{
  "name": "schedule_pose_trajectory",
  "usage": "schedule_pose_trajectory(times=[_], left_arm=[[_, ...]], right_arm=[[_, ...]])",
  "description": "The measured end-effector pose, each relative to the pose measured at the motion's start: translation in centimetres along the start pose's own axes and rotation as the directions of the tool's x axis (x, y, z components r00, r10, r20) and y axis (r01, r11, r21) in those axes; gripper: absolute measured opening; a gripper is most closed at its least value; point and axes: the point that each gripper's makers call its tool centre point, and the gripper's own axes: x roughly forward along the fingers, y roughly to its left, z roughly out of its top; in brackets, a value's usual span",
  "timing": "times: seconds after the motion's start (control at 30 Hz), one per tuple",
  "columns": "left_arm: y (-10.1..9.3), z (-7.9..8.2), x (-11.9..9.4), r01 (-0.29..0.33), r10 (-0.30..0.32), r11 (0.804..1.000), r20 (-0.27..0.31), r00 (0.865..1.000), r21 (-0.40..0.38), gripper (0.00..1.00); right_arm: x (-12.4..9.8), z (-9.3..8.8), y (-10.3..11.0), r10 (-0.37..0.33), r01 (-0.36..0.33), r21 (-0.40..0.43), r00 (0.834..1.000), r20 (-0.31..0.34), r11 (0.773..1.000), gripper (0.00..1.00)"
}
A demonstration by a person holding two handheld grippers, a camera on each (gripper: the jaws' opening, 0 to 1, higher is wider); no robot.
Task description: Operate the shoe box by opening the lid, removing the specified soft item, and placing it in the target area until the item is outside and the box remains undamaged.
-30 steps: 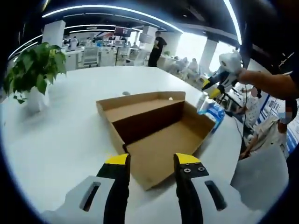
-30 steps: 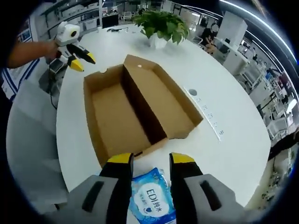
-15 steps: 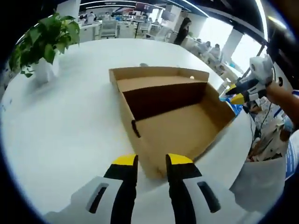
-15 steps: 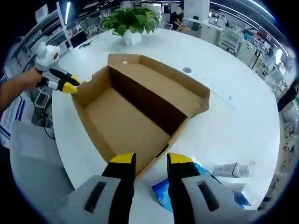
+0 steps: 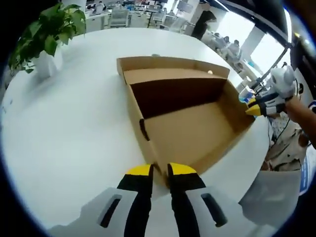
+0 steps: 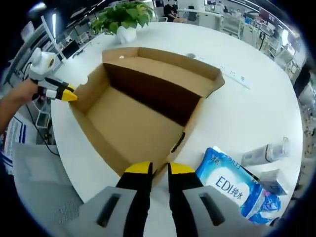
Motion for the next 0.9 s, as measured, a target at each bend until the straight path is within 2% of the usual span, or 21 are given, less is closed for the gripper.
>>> schedule_pose_trajectory(times=[0.13, 0.33, 0.47, 0.5, 0.57, 0.6, 0.63, 0.7, 0.73, 0.77, 0.8, 0.83, 0.87, 0.9], left_arm=[[0.1, 0.3, 0.1, -0.008, 0.008, 1.000, 0.005, 1.000, 0.004, 0.08], [0.2, 0.3, 0.2, -0.014, 0.014, 1.000, 0.008, 1.000, -0.008, 0.08], [0.3, 0.3, 0.2, -0.023, 0.023, 1.000, 0.008, 1.000, 0.005, 0.07], [0.3, 0.3, 0.2, -0.024, 0.023, 1.000, 0.008, 1.000, 0.005, 0.07], [0.4, 0.3, 0.2, -0.025, 0.025, 1.000, 0.010, 1.000, -0.002, 0.07], [0.5, 0.4, 0.2, -0.027, 0.027, 1.000, 0.011, 1.000, 0.000, 0.06], [0.6, 0.3, 0.1, -0.029, 0.029, 1.000, 0.012, 1.000, -0.001, 0.06], [0.8, 0.3, 0.1, -0.032, 0.032, 0.999, 0.014, 0.999, -0.002, 0.05], [0.9, 0.3, 0.1, -0.034, 0.034, 0.999, 0.015, 0.999, -0.009, 0.04], [0.9, 0.3, 0.0, -0.035, 0.036, 0.999, 0.018, 0.999, -0.014, 0.04], [1.0, 0.2, 0.0, -0.037, 0.037, 0.999, 0.021, 0.999, -0.018, 0.03], [1.0, 0.2, -0.1, -0.039, 0.040, 0.999, 0.023, 0.999, -0.025, 0.03], [1.0, 0.2, -0.1, -0.045, 0.046, 0.999, 0.026, 0.999, -0.026, 0.03], [1.0, 0.2, -0.1, -0.054, 0.055, 0.998, 0.027, 0.998, -0.022, 0.02]], right_arm=[[-0.1, -0.3, 0.1, -0.013, 0.013, 0.008, 1.000, -0.016, 1.000, 0.09], [-0.2, -0.3, 0.1, -0.012, 0.012, 0.007, 1.000, -0.006, 1.000, 0.09], [-0.3, -0.5, 0.5, 0.017, -0.017, -0.009, 1.000, -0.010, 1.000, 0.13], [-0.6, -0.5, 0.8, 0.046, -0.046, 0.017, 0.999, -0.012, 0.999, 0.17], [-1.3, 0.6, 0.8, 0.074, -0.078, 0.082, 0.996, 0.050, 0.994, 0.28], [-2.3, 1.8, 0.5, 0.111, -0.128, 0.164, 0.988, 0.110, 0.978, 0.30], [-2.9, 2.7, 0.1, 0.126, -0.155, 0.207, 0.981, 0.148, 0.966, 0.31], [-4.4, 5.5, -2.0, 0.114, -0.204, 0.323, 0.955, 0.275, 0.924, 0.31], [-5.0, 6.4, -3.7, 0.068, -0.188, 0.377, 0.949, 0.309, 0.907, 0.32], [-5.2, 6.9, -5.4, 0.017, -0.151, 0.395, 0.946, 0.323, 0.906, 0.32], [-5.2, 7.1, -6.8, -0.032, -0.106, 0.403, 0.946, 0.322, 0.909, 0.32], [-4.8, 6.7, -8.6, -0.093, -0.023, 0.390, 0.956, 0.277, 0.920, 0.31], [-4.2, 5.9, -9.1, -0.103, 0.005, 0.399, 0.969, 0.226, 0.917, 0.30], [-3.1, 4.8, -9.2, -0.085, 0.012, 0.407, 0.983, 0.161, 0.913, 0.29]])
